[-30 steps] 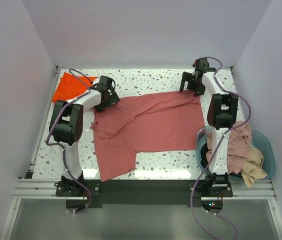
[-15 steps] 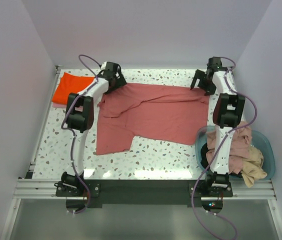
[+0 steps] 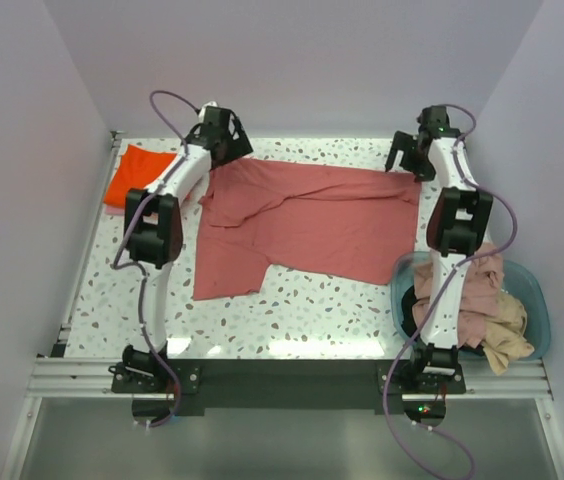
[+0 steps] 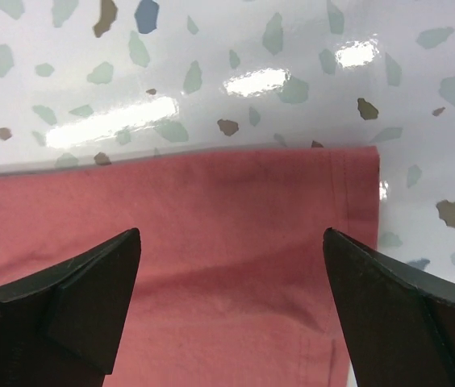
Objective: Fold and stack the t-shirts
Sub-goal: Fold the tshirt
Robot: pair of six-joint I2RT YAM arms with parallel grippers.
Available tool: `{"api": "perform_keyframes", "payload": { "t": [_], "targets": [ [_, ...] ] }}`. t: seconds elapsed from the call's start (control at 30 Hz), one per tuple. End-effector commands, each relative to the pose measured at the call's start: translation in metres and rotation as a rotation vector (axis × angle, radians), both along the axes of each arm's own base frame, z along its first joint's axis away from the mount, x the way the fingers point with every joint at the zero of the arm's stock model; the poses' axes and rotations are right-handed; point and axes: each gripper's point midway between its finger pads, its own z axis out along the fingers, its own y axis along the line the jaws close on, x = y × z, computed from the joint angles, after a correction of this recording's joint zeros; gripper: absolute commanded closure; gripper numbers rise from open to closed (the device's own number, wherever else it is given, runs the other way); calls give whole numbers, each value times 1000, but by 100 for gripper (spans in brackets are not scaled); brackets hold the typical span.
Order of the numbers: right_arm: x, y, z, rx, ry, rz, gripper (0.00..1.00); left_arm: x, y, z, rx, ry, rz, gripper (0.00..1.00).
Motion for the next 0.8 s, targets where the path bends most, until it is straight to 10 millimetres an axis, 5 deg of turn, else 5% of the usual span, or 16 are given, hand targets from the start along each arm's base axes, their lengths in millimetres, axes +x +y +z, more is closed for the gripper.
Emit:
{"api": "perform_keyframes", "payload": {
  "t": [0.0, 0.03, 0.07, 0.1, 0.13, 0.17, 0.2, 0.23, 0.27, 0.3, 0.37, 0.4, 0.43, 0.5, 0.77],
  "targets": [
    [1, 11, 106, -54, -189, 44, 1, -23, -4, 120, -3, -185, -47, 0],
    [-6, 17, 136, -61, -236, 52, 1, -37, -1, 149, -9, -219, -44, 0],
    [-13, 20, 142, -74, -241, 50, 1, -47, 3, 154, 0, -217, -35, 0],
    [-23, 33, 136, -77, -225, 65, 1, -65, 8, 136, 21, -159, -37, 0],
    [-30, 38, 141, -78, -231, 66, 2, -82, 14, 156, 16, -185, -30, 0],
    [-39, 38, 157, -77, -256, 41, 1, -94, 19, 155, 26, -176, -20, 0],
    [-53, 53, 144, -67, -205, 54, 1, -115, 25, 126, 40, -105, -17, 0],
    [-63, 54, 140, -60, -182, 44, 1, -133, 31, 142, 36, -129, -6, 0],
    [-78, 59, 156, -40, -198, 28, 1, -147, 38, 135, 45, -110, 12, 0],
    [-96, 66, 133, -39, -143, 31, 1, -174, 45, 103, 57, -21, 26, 0],
    [-116, 78, 153, -19, -217, 35, 1, -209, 55, 100, 52, -6, 42, 0],
    [-137, 93, 134, -19, -171, 64, 1, -234, 62, 69, 66, 66, 54, 0],
    [-146, 101, 132, -20, -168, 75, 1, -249, 67, 73, 58, 57, 72, 0],
    [-181, 123, 124, -48, -132, 123, 1, -288, 79, 35, 69, 165, 116, 0],
    [-262, 139, 64, -38, -29, -7, 1, -367, 89, -16, 46, 319, 109, 0]
  ]
}}
